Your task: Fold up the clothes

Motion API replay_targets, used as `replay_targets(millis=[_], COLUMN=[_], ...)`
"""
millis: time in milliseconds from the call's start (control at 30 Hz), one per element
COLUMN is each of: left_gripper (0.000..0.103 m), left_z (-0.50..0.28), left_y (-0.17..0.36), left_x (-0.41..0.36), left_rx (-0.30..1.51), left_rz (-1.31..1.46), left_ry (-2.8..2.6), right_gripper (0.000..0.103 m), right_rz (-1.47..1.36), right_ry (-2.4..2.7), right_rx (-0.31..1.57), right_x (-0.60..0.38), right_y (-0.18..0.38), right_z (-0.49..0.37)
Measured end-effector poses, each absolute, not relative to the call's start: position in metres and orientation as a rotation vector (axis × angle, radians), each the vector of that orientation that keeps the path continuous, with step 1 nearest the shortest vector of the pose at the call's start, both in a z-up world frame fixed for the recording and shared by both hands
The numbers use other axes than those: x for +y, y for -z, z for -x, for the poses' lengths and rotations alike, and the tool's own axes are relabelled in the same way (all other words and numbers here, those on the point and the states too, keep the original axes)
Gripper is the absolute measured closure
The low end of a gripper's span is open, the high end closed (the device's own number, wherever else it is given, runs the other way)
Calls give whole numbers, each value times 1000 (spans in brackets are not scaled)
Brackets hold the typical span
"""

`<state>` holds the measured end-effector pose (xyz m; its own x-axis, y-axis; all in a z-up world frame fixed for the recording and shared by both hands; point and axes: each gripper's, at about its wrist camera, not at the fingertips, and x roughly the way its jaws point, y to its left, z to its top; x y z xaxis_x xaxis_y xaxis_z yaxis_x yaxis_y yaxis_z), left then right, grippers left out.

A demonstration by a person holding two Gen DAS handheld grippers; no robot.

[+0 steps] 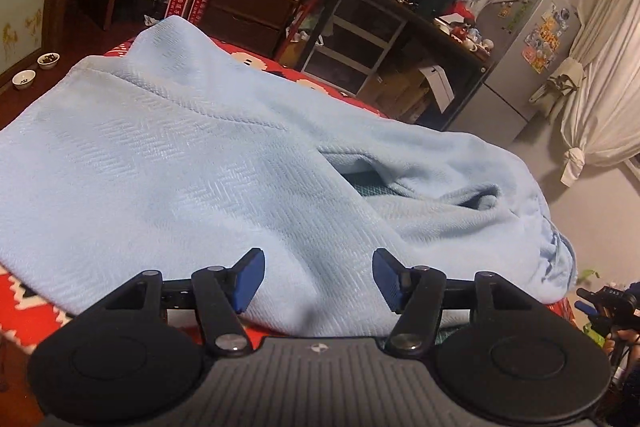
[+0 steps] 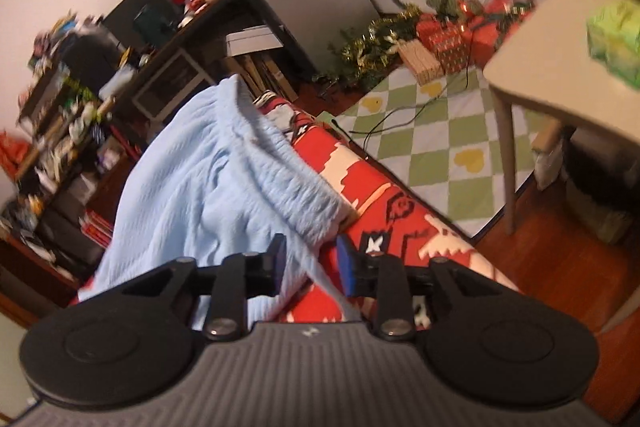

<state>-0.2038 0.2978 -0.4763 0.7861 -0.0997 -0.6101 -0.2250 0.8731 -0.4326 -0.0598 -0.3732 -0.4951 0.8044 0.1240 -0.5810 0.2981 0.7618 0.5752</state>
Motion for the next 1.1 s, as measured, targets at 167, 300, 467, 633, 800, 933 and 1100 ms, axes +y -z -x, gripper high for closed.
replay_targets(millis=[167, 300, 467, 633, 800, 933, 1100], left_gripper=[44, 44, 44, 44, 44, 44, 45], left_z=[200, 203, 211, 219, 215, 213, 212], left_y=[485, 490, 490, 481, 485, 487, 487], left_x=[313, 322, 328, 325, 317, 314, 310], left_rx=[685, 695, 689, 659, 675, 672, 676], left_rz=[553, 559, 577, 585, 546, 544, 539], left_ry=[-113, -131, -152, -145, -135, -128, -108], right_gripper=[65, 59, 59, 62, 89, 92, 93], right_rz=[-684, -712, -720, -706, -611, -569, -548], right_ry=[129, 150, 91, 126, 170, 159, 150], right_rx=[673, 656, 678, 677, 660, 584, 498], right_x=[-368, -363, -344, -329, -317, -316, -331], right_y=[510, 518, 523, 524, 517, 491, 448], right_z=[37, 27, 26, 12, 9, 36, 83])
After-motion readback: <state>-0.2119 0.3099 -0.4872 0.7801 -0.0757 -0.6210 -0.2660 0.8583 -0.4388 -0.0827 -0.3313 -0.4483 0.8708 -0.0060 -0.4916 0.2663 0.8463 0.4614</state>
